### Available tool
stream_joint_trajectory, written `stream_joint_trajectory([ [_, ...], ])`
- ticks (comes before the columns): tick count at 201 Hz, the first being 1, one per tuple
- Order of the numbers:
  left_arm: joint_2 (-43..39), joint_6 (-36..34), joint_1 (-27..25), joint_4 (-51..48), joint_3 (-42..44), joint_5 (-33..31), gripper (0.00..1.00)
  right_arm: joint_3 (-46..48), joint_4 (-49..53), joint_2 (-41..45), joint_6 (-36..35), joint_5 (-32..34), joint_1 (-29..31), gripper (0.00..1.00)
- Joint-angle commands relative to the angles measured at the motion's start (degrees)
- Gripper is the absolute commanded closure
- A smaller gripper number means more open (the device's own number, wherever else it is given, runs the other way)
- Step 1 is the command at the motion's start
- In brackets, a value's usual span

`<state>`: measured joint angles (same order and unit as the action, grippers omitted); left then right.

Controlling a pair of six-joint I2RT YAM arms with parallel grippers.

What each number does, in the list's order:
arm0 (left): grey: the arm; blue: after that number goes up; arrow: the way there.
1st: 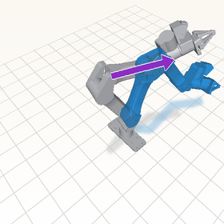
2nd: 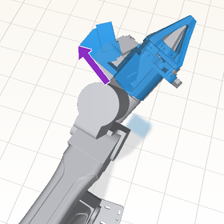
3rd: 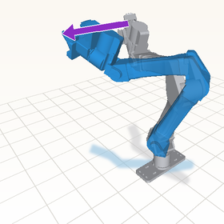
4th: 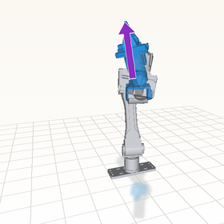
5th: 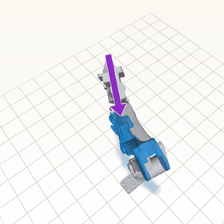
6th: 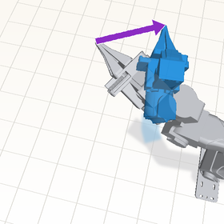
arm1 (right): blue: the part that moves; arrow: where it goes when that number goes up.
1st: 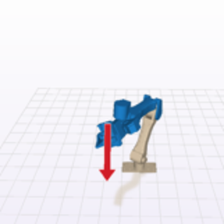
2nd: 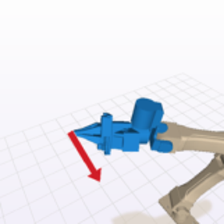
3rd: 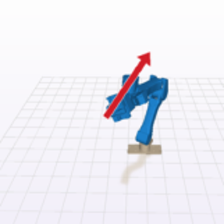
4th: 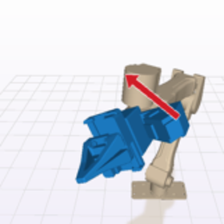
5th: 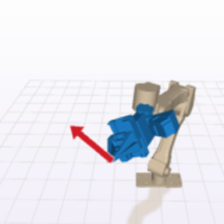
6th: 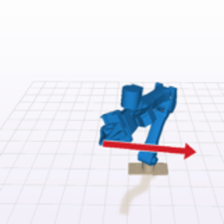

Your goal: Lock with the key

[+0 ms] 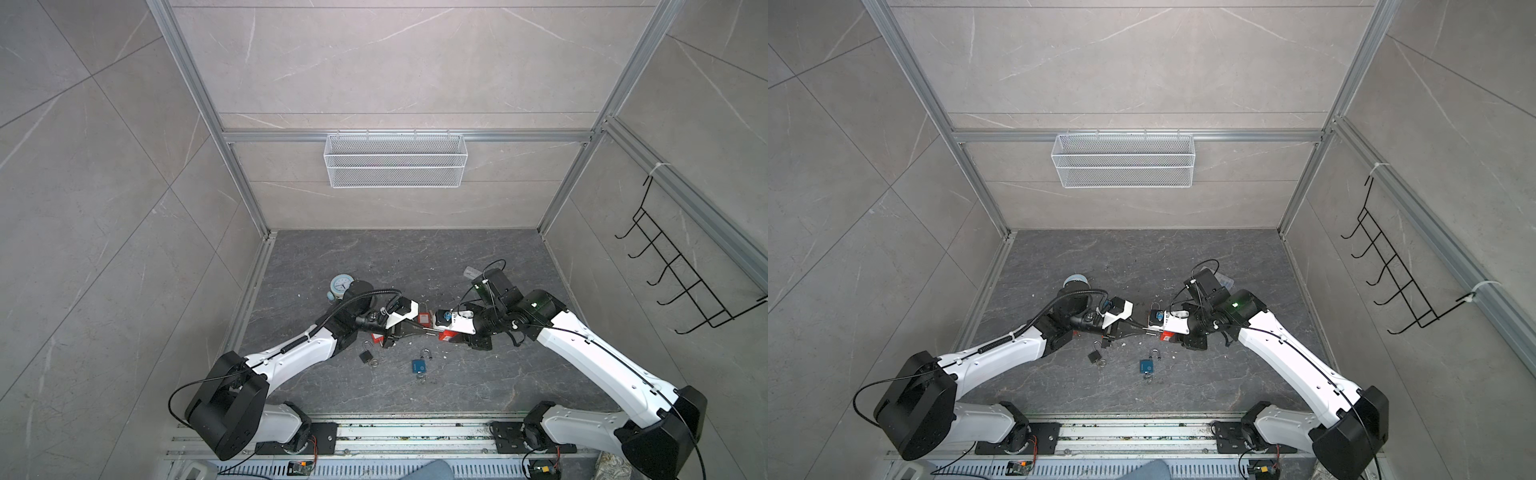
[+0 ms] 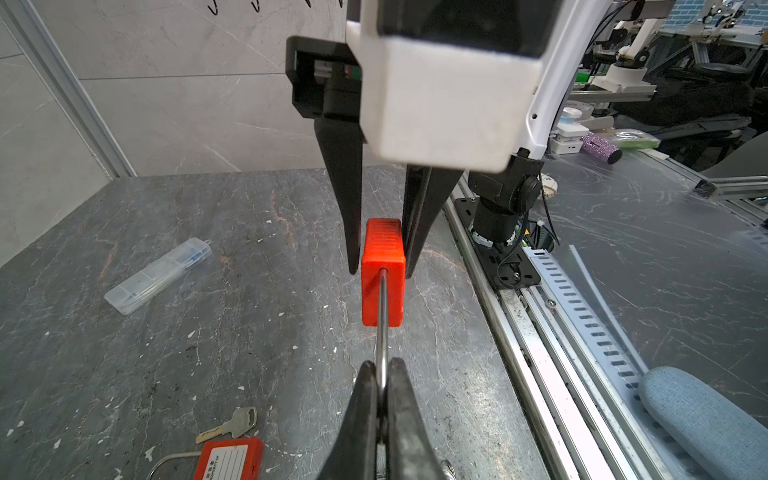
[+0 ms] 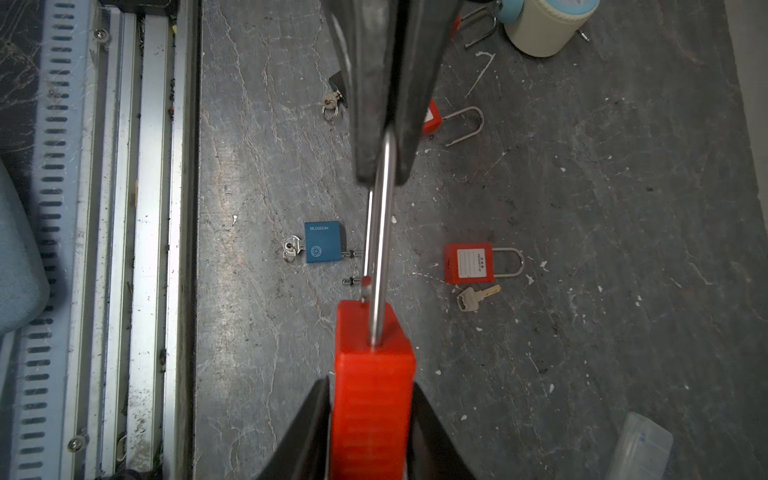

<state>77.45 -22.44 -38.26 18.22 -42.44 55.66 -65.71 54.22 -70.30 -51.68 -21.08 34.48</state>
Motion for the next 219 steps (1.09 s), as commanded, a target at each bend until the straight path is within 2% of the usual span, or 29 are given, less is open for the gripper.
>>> stream_joint_trajectory([
  [1,-2.7,1.0,0.0,3.9,0.3,2.9,1.00,-2.0,2.4,-0.9,-1.0,-2.6,-0.1,0.73],
  [23,-3.0,0.8,0.0,3.5,0.4,2.5,1.00,-2.9,3.4,-1.3,-1.4,-3.5,-0.1,0.75],
  [45,-3.2,-0.5,0.0,0.7,-0.1,1.0,1.00,-4.3,4.9,-1.7,-1.6,-4.1,-0.1,0.87],
  [57,-3.2,-2.0,-0.1,-2.5,-1.0,-0.2,1.00,-5.2,6.3,-2.2,-1.8,-4.3,-0.1,0.89],
  [66,-3.2,-2.2,-0.1,-4.0,-1.6,-0.7,0.92,-5.9,7.2,-2.8,-2.0,-4.4,-0.1,0.89],
  [80,-3.4,-2.2,-0.1,-4.3,-1.7,-1.4,0.70,-6.7,8.5,-3.6,-2.5,-4.8,-0.1,0.89],
  [97,-3.5,-2.8,-0.1,-5.6,-2.2,-2.3,0.65,-7.0,8.7,-3.9,-2.4,-4.7,-0.1,0.89],
  [118,-3.2,-5.1,-0.1,-11.0,-4.2,-2.7,0.66,-7.5,9.1,-4.4,-2.4,-4.1,-0.1,0.89],
  [149,-2.5,-6.0,-0.1,-13.0,-5.6,-1.8,0.82,-8.1,9.3,-5.5,-2.6,-3.7,-0.1,0.90],
  [184,-0.8,-5.8,-0.3,-14.0,-7.0,-0.3,0.84,-8.6,9.4,-6.3,-2.6,-3.9,-0.2,0.91],
  [219,0.1,-5.9,-0.5,-14.8,-7.7,0.6,0.94,-8.6,9.3,-6.7,-2.6,-3.6,-0.2,0.91],
])
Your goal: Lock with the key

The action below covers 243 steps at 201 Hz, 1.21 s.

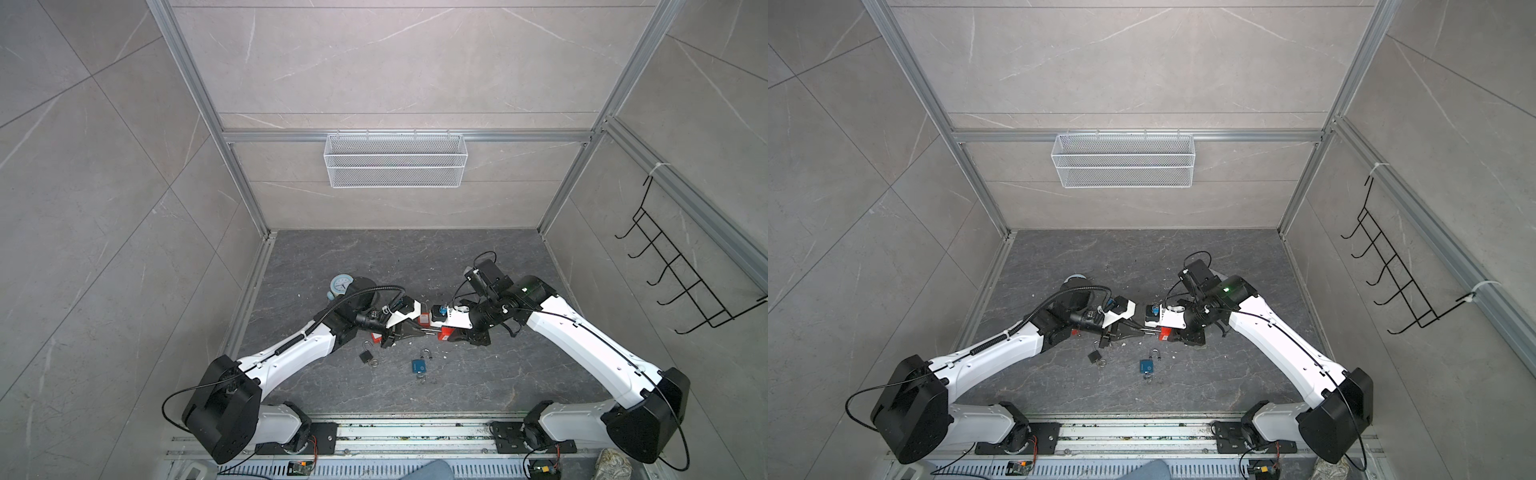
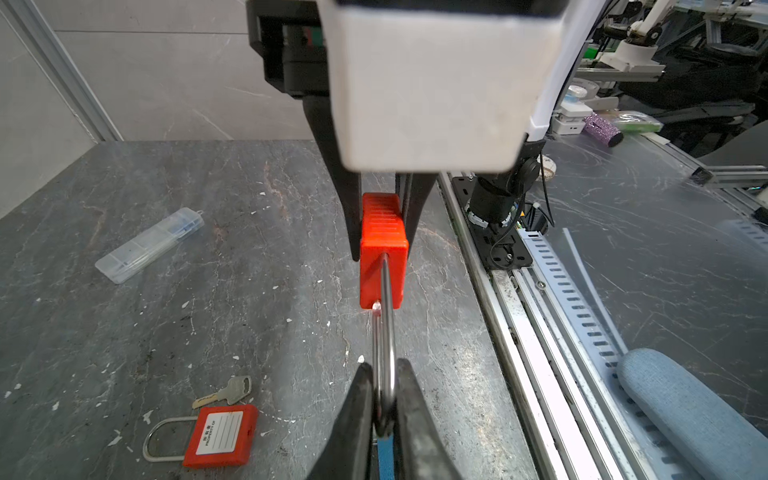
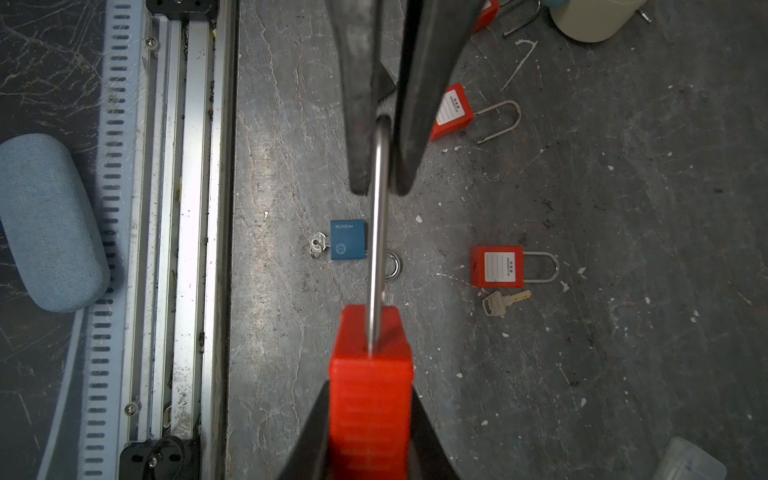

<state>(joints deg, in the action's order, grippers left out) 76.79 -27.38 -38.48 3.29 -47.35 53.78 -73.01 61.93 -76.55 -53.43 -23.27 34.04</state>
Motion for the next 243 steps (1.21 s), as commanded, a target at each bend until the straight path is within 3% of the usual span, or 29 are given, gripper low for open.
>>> stream_joint_trajectory([
  [1,0.8,-0.9,-0.3,0.1,-2.8,2.5,0.94,-1.3,1.6,-0.4,-0.9,-1.4,0.2,0.91],
  [14,1.0,-0.9,-0.4,-0.1,-3.0,2.9,1.00,-1.3,1.4,-0.4,-1.0,-0.9,0.2,0.91],
  [76,2.0,-0.5,-0.8,-0.3,-3.3,2.8,1.00,-0.3,-0.8,0.6,-3.5,-3.7,0.2,0.91],
  [116,1.1,-3.0,-2.5,1.5,-2.5,-2.5,1.00,-0.2,0.7,1.3,-5.9,-9.9,0.2,0.91],
  [189,-1.1,-6.4,-5.1,5.5,0.0,-8.8,1.00,-4.6,4.7,-1.3,-6.7,-10.7,0.1,0.90],
  [215,-0.7,-4.5,-5.5,6.6,0.1,-7.7,1.00,-5.3,4.7,-2.5,-7.1,-11.0,0.0,0.90],
  [243,1.0,0.3,-5.5,9.8,0.3,-4.1,1.00,-2.8,-2.9,-1.0,-4.8,-9.6,0.0,0.90],
])
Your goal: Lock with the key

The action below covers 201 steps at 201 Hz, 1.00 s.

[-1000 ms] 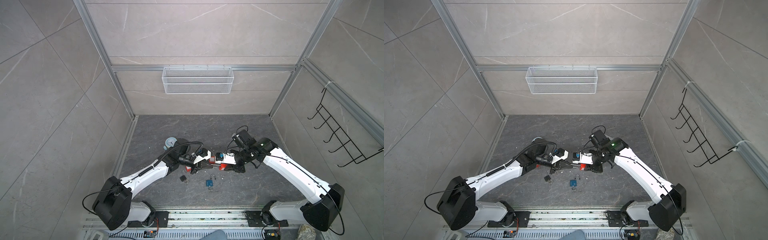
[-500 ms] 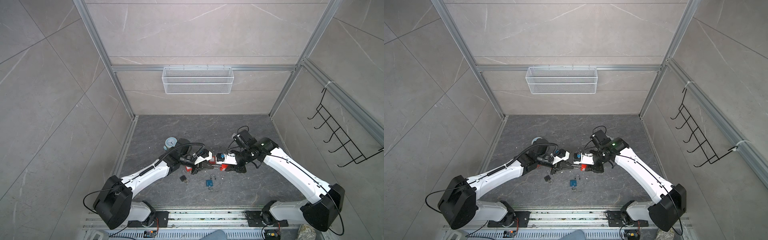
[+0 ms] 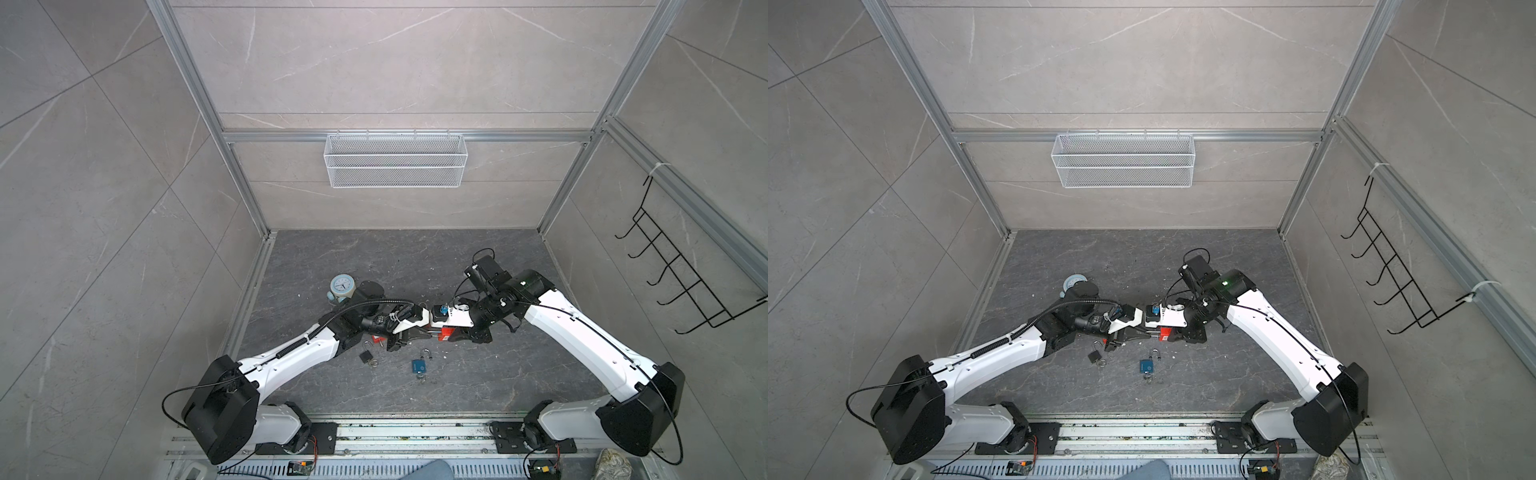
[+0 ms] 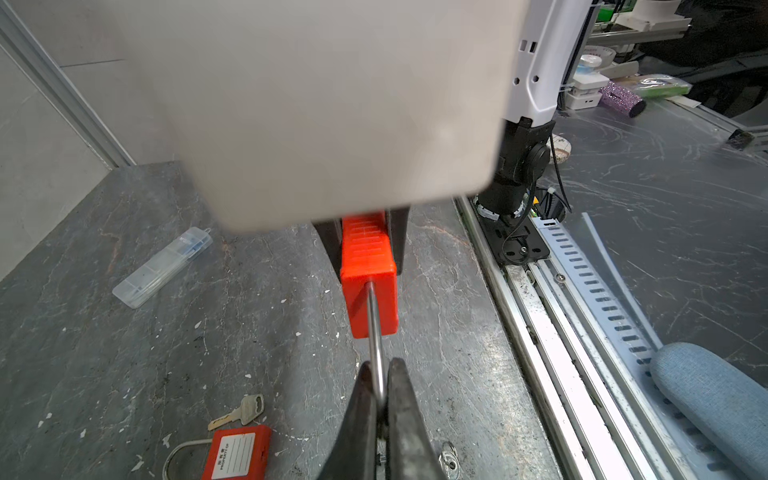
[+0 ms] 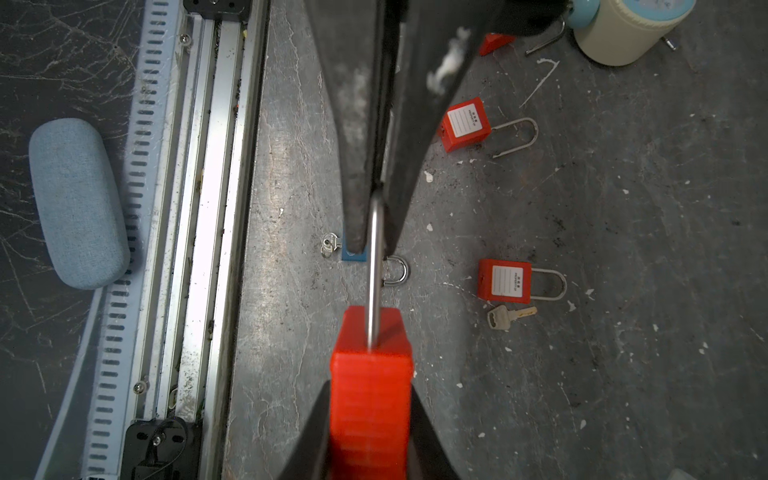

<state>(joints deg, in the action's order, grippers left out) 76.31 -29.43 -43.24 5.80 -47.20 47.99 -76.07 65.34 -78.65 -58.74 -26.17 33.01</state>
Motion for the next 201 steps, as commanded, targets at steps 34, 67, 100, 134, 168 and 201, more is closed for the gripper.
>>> stream_joint_trajectory([
  [34,3.8,8.9,-0.7,18.1,3.1,2.2,1.00,3.2,-15.2,3.4,4.1,-12.6,1.1,0.89],
  [67,4.7,11.0,-0.2,22.2,3.9,1.7,1.00,1.9,-14.3,1.7,5.4,-12.3,1.0,0.87],
  [100,2.7,12.0,2.7,23.7,4.8,3.0,1.00,2.4,-11.7,3.6,5.8,-5.3,0.5,0.71],
  [134,0.3,10.0,4.4,20.8,4.5,4.7,1.00,2.9,-10.3,8.1,8.1,-3.1,-2.2,0.49],
  [168,-1.2,7.9,4.8,18.1,3.9,5.4,1.00,-1.4,-2.9,9.7,7.8,-2.0,-4.3,0.43],
  [201,-2.1,6.4,4.8,15.2,3.1,6.2,1.00,-5.8,6.9,6.5,7.6,-0.2,-6.8,0.47],
])
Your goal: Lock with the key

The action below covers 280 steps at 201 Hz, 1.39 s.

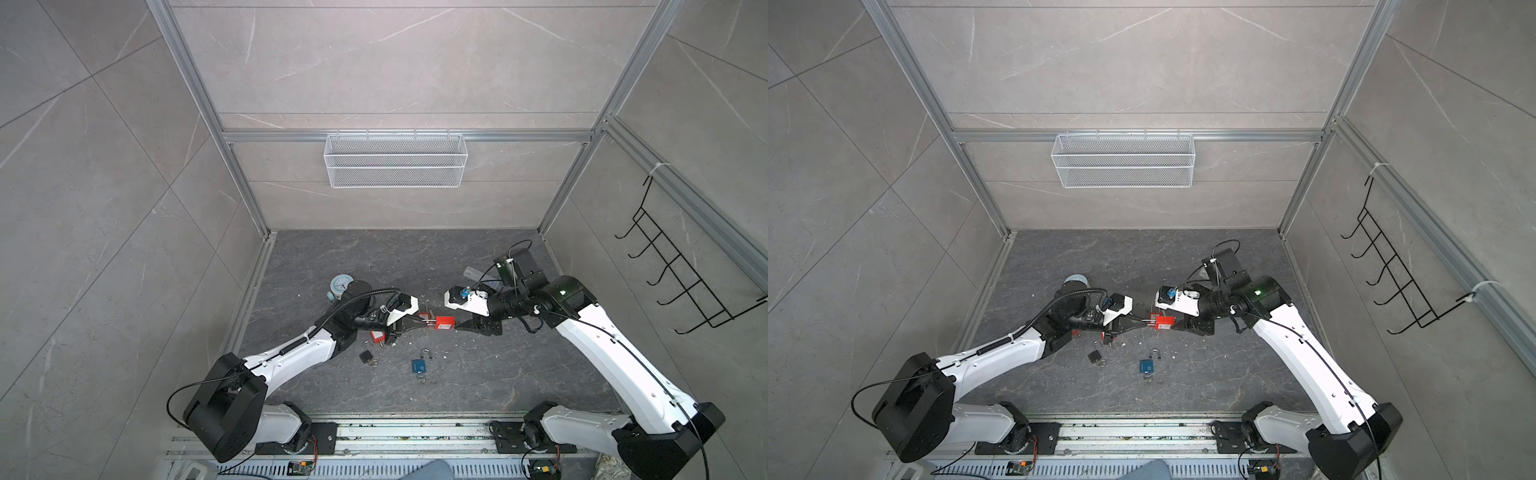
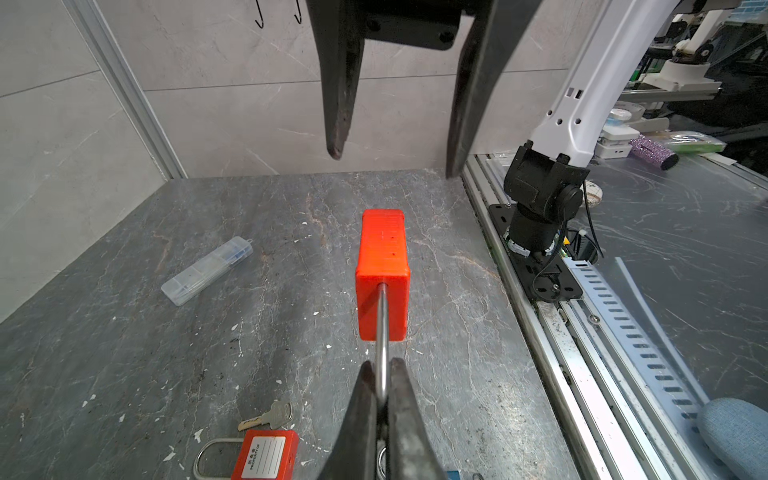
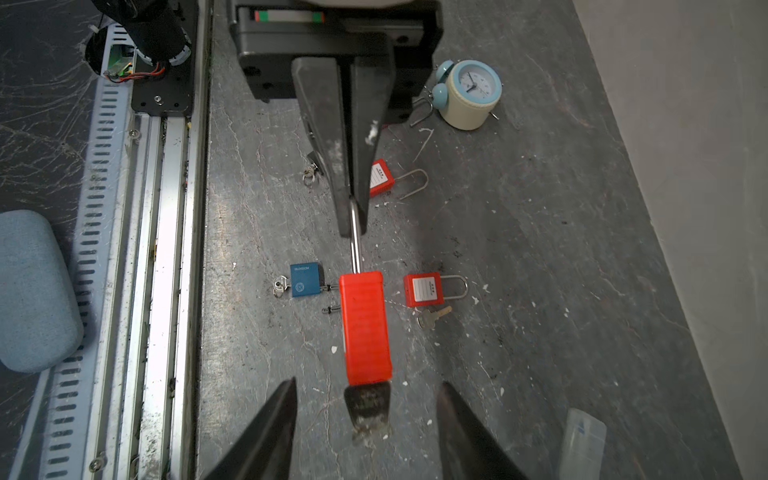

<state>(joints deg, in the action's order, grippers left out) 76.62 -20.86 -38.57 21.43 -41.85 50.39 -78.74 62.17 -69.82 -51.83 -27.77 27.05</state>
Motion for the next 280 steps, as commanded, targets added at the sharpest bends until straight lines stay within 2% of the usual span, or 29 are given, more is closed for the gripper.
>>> stream_joint_trajectory([
  [1,-2.4,-2.3,0.2,-0.5,-2.2,3.8,1.00,-3.2,10.3,-2.5,0.8,1.6,-0.8,0.48],
  [22,-2.3,-2.2,0.2,-0.7,-2.4,4.7,1.00,-3.6,12.3,-5.0,0.7,3.0,-1.2,0.52],
  [51,-2.2,-1.7,0.1,-0.5,-2.5,5.2,1.00,-3.7,12.9,-7.2,-0.3,-0.7,-1.2,0.54],
  [74,-2.3,-1.1,0.0,0.1,-2.5,5.7,1.00,-2.9,12.8,-9.8,-0.2,0.3,-1.2,0.57],
  [96,-2.2,-0.7,0.0,0.6,-2.7,6.1,1.00,-2.2,12.1,-11.5,-0.6,-1.9,-1.2,0.61],
  [148,-1.6,1.2,-0.1,3.4,-2.6,5.6,1.00,-0.2,10.4,-12.5,-1.4,-4.9,-1.0,0.69],
  [181,-0.5,3.0,-0.2,6.2,-2.7,5.3,1.00,3.4,4.9,-9.8,-1.5,-2.1,-0.7,0.77],
  [210,0.1,2.9,-0.2,5.6,-3.3,5.2,1.00,9.2,-4.6,-3.4,-2.5,4.0,0.1,0.76],
  [236,0.3,2.5,-0.1,4.6,-3.8,5.1,1.00,14.8,-11.7,3.1,-5.6,9.0,1.1,0.69],
  [258,0.4,2.3,-0.2,4.1,-3.9,5.1,1.00,16.7,-12.9,6.6,-7.0,9.1,1.2,0.63],
  [280,0.7,2.1,-0.1,3.8,-4.1,5.2,1.00,14.5,-7.3,5.6,-7.5,7.3,1.2,0.59],
])
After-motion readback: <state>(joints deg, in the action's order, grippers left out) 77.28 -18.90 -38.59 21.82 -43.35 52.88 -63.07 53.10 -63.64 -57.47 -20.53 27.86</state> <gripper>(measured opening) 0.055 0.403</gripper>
